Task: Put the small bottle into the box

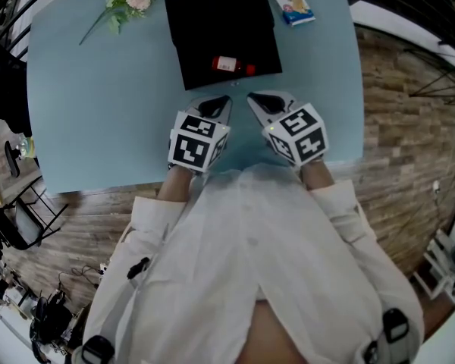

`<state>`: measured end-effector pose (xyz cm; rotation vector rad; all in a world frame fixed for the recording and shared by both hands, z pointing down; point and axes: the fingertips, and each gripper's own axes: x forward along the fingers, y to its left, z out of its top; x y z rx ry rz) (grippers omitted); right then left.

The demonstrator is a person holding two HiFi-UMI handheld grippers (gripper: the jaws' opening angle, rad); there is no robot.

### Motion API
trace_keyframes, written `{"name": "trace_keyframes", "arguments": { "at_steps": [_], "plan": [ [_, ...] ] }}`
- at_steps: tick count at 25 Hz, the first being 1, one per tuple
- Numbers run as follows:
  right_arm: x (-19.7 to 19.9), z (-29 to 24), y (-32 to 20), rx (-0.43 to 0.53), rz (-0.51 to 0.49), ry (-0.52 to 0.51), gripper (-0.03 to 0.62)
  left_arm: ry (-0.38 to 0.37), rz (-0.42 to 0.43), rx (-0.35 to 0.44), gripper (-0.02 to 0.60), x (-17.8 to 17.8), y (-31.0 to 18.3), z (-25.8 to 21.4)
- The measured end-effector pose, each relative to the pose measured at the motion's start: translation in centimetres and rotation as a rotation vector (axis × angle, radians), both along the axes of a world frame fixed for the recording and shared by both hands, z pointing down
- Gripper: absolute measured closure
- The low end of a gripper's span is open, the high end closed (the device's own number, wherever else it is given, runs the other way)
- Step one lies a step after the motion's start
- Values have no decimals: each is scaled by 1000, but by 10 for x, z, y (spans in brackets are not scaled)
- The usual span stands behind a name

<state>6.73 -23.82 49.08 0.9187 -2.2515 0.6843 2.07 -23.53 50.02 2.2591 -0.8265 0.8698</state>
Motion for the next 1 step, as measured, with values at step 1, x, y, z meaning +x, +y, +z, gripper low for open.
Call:
{"name": "trace_keyframes", "arguments": {
  "at_steps": [1],
  "plan": [
    [0,0,0,-2,-4,0,592,-2,1,-1,578,0,0,0]
  ]
}}
